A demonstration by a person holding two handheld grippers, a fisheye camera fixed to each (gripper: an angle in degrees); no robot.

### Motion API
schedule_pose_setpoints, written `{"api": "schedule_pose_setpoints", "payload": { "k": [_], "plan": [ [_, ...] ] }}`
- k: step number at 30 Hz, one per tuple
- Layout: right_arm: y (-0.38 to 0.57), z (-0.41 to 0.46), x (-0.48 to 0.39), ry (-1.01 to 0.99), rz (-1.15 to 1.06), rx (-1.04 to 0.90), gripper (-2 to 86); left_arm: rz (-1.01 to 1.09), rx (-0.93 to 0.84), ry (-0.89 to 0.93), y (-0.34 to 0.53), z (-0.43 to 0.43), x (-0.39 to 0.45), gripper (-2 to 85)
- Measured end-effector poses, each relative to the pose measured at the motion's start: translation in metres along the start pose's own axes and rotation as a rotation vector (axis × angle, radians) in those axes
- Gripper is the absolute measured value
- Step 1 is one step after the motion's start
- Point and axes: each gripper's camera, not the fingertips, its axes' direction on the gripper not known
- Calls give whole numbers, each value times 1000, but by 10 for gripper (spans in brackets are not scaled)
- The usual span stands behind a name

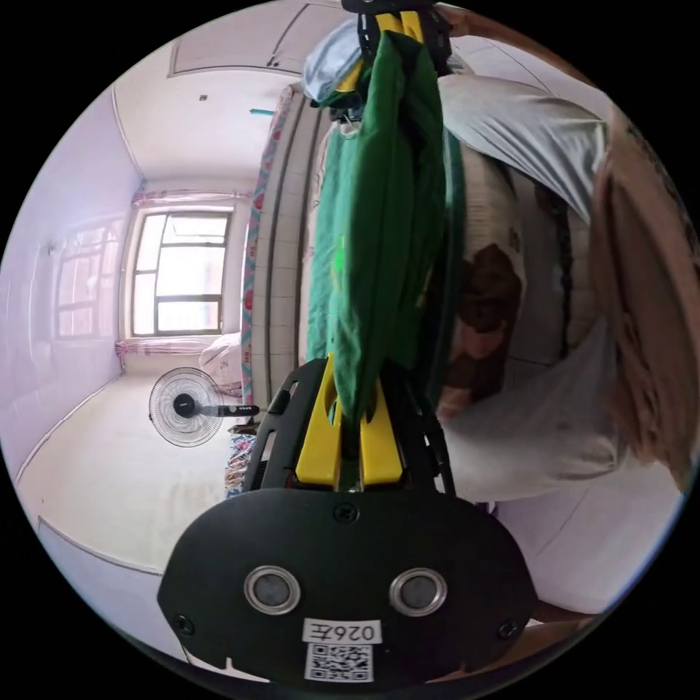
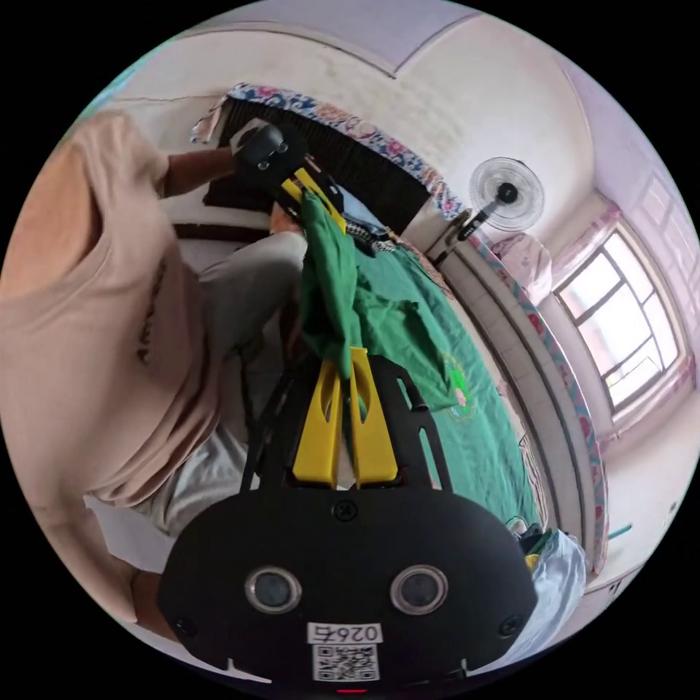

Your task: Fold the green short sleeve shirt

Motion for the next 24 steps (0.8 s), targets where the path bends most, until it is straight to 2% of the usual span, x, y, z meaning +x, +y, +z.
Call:
{"api": "schedule_pose_setpoints", "payload": {
  "k": [3, 6, 11, 14, 18, 20, 24],
  "plan": [
    [1, 20, 74, 9, 132, 3, -15, 8, -3, -25, -21, 53, -21, -3],
    [8, 67, 168, -36, 323, -49, -14, 22, -32, 48, -51, 131, -40, -1],
    [52, 207, 327, -261, 647, -148, -14, 27, -114, 339, -96, 303, -51, 3],
    [84, 296, 382, -338, 796, -201, -14, 36, -172, 505, -115, 407, -39, 10],
    [112, 390, 414, -308, 917, -263, -12, 27, -223, 608, -131, 524, -13, 40],
    [121, 436, 425, -272, 956, -319, -8, -17, -259, 657, -132, 591, 3, 82],
    [137, 489, 419, -192, 976, -475, 32, -45, -295, 788, -114, 647, 12, 106]
  ]
}}
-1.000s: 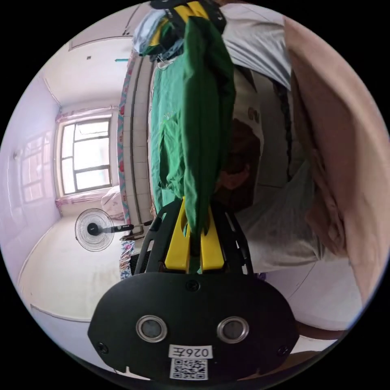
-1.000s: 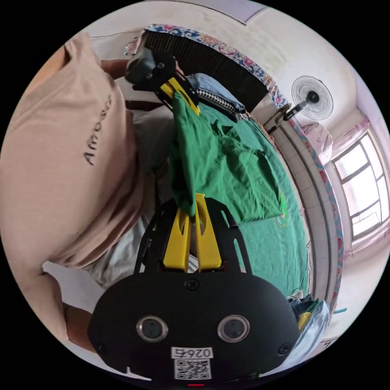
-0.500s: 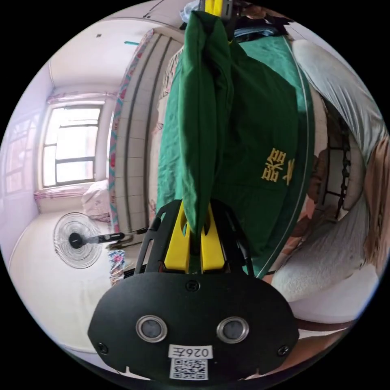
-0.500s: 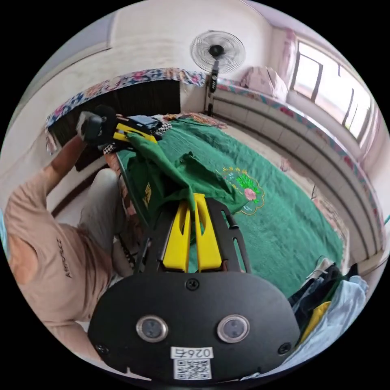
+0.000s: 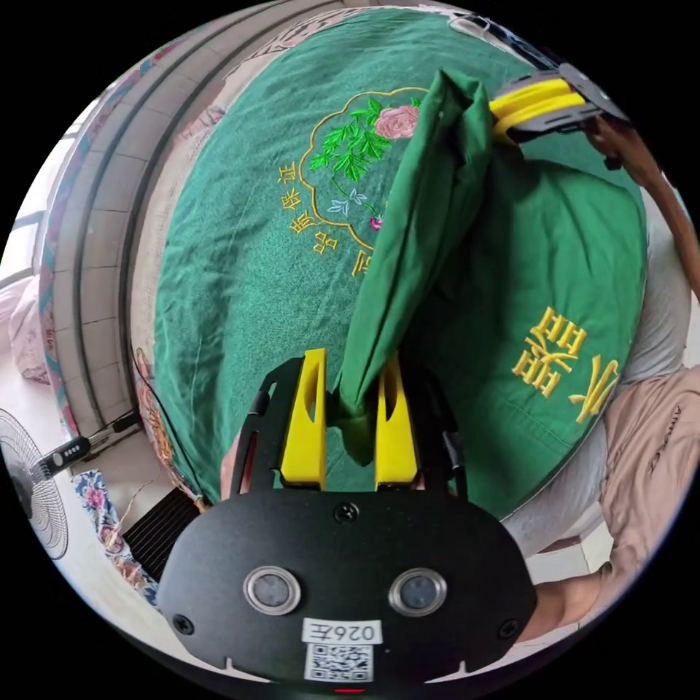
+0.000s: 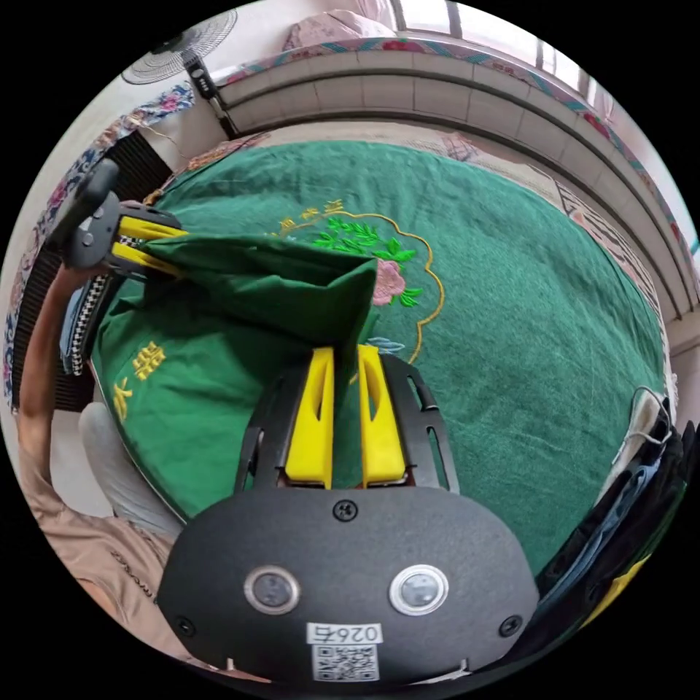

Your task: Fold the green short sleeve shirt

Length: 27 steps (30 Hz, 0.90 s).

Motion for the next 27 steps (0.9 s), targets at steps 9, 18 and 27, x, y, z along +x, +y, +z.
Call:
{"api": "schedule_pose_setpoints", "payload": {
  "k": [9, 18, 27],
  "plan": [
    [-5, -25, 9, 56, 160, 103, 51, -337, 50, -152, 172, -14, -63, 2],
    [-7, -88, -131, -42, -219, 226, -8, -378, 534, 51, 319, -60, 94, -9],
    [-30, -35, -185, -157, -433, -208, -9, -765, 161, -188, 456, 46, 93, -9]
  ]
}}
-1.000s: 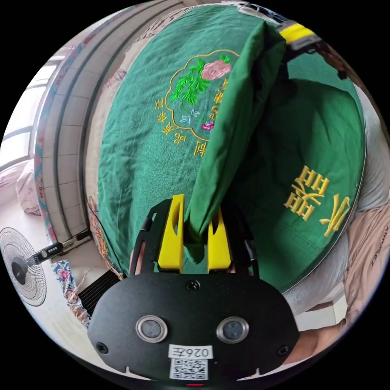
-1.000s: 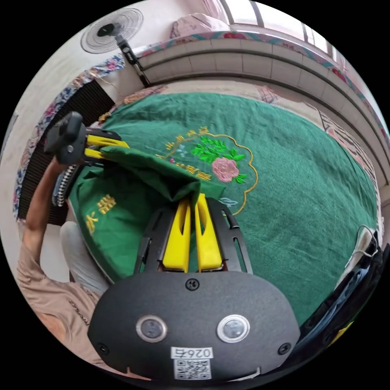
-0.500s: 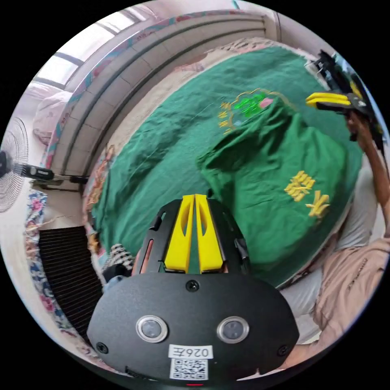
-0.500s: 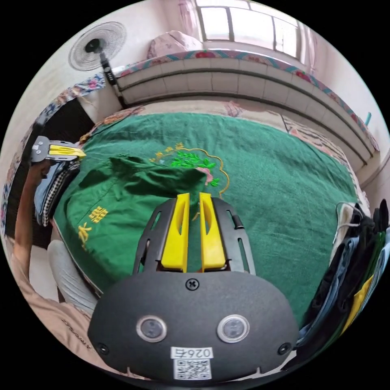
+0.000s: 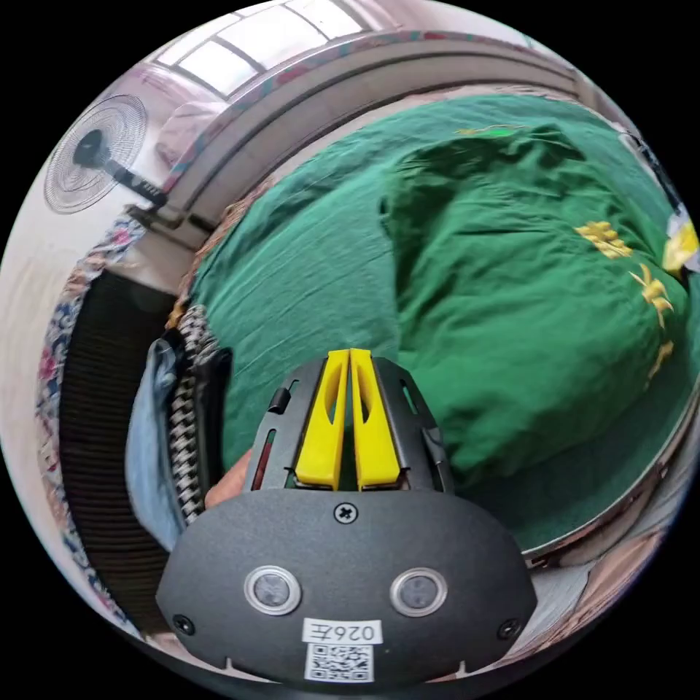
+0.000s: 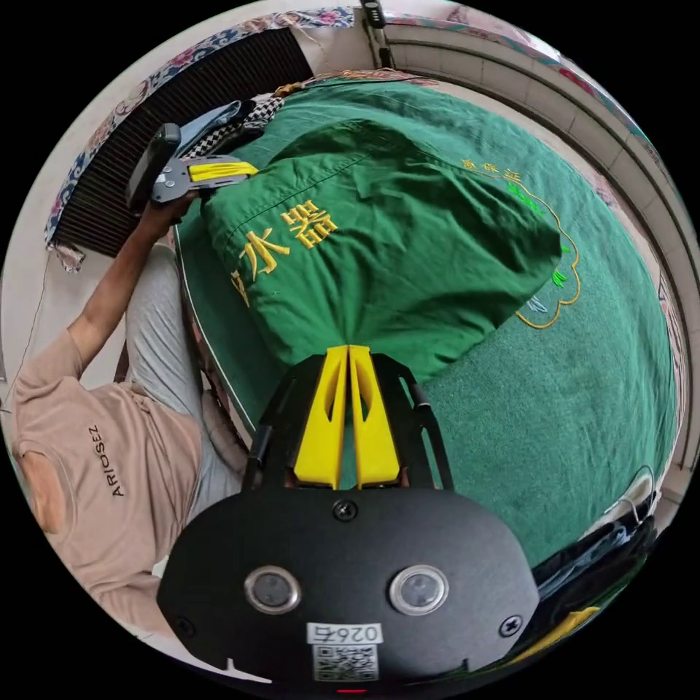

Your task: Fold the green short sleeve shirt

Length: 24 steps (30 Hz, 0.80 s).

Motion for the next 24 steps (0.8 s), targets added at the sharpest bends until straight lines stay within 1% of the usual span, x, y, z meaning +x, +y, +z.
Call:
{"api": "schedule_pose_setpoints", "payload": {
  "k": [1, 2, 3, 4, 6, 7, 8, 9, 10, 11, 13, 14, 15, 17, 18, 19, 20, 23, 24],
  "plan": [
    [-4, -9, -2, 8, 19, 4, -9, -29, -46, -83, 5, -13, -16, -9],
    [-5, -20, -7, 41, 35, 6, -9, -88, 15, -142, 19, -34, -30, -9],
    [-5, -26, -11, 66, 43, 10, -9, -125, 70, -146, 29, -47, -36, -9],
    [-3, -39, -17, 127, 64, 30, -9, -179, 165, -106, 48, -72, -47, -10],
    [4, -60, -22, 193, 107, 62, -9, -196, 279, 13, 68, -110, -62, -10],
    [10, -75, -22, 203, 138, 86, -9, -196, 392, 104, 82, -137, -71, -10],
    [18, -88, -19, 180, 170, 109, -9, -187, 511, 210, 97, -160, -77, -10],
    [22, -93, -18, 160, 185, 120, -9, -183, 558, 271, 103, -169, -80, -10],
    [30, -102, -14, 114, 216, 142, -9, -163, 623, 412, 111, -182, -84, -10],
    [37, -107, -10, 69, 243, 155, -9, -119, 645, 546, 109, -188, -83, -9],
    [44, -108, -8, 24, 271, 152, -9, -63, 622, 684, 99, -191, -72, -9],
    [45, -106, -11, 20, 282, 155, -9, -17, 596, 709, 90, -193, -61, -8],
    [45, -104, -13, 20, 281, 151, -9, -2, 571, 691, 85, -193, -56, -8],
    [33, -98, -30, 22, 247, 137, -9, -15, 416, 555, 67, -175, -44, -7],
    [29, -97, -36, 29, 235, 134, -9, -17, 371, 533, 63, -166, -43, -7],
    [19, -95, -48, 53, 206, 124, -9, 4, 272, 512, 58, -144, -40, -7],
    [8, -92, -60, 92, 176, 110, -9, 39, 201, 566, 55, -123, -39, -7],
    [-20, -98, -90, 186, 90, 91, -9, -59, 164, 719, 61, -119, -65, -9],
    [-25, -102, -96, 192, 68, 97, -9, -67, 161, 722, 63, -126, -68, -9]
  ]
}}
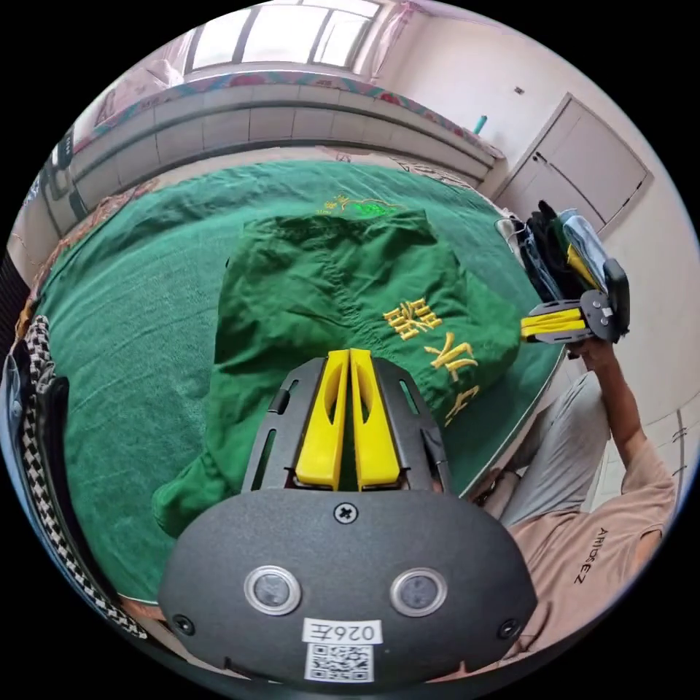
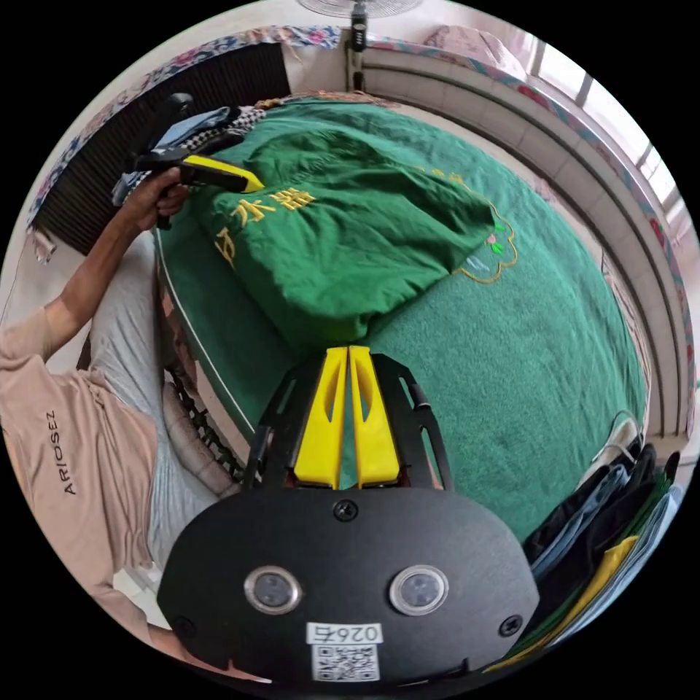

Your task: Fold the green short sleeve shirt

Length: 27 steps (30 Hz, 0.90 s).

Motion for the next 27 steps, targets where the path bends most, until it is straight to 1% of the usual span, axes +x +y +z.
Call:
{"api": "schedule_pose_setpoints", "payload": {
  "k": [1, 2, 4, 7, 9, 10, 11, 13, 15, 17, 20, 22, 27],
  "plan": [
    [-8, -11, -10, 1, -39, 33, -9, 5, 30, -10, 1, -20, 14, -9],
    [-14, -21, -18, 2, -73, 56, -9, 45, 103, 10, 2, -43, 37, -9],
    [-23, -27, -26, 12, -108, 52, -8, 135, 191, 69, 2, -71, 79, -9],
    [-37, -28, -29, -34, -118, 20, -4, 265, 261, 101, -6, -75, 148, -9],
    [-45, -30, -31, -51, -121, 18, -2, 343, 241, 93, -10, -53, 185, -8],
    [-50, -31, -35, -54, -132, 22, 0, 383, 172, 41, -14, -31, 204, -7],
    [-55, -32, -40, -47, -145, 26, 2, 405, 89, -60, -16, -4, 215, -7],
    [-64, -31, -49, -32, -171, 34, 7, 408, -5, -186, -11, 37, 212, -7],
    [-73, -28, -60, -16, -213, 41, 15, 351, -3, -99, 0, 53, 189, -7],
    [-88, -23, -74, 8, -262, 45, 33, 253, -16, 57, 1, 43, 160, -7],
    [-106, -21, -83, 24, -298, 55, 37, 177, -28, 179, 10, 42, 134, -7],
    [-115, -26, -85, 12, -311, 49, 38, 164, -30, 203, 18, 39, 127, -7],
    [-135, -33, -82, -45, -316, 106, 32, 150, -39, 226, 39, 29, 117, -7]
  ]
}}
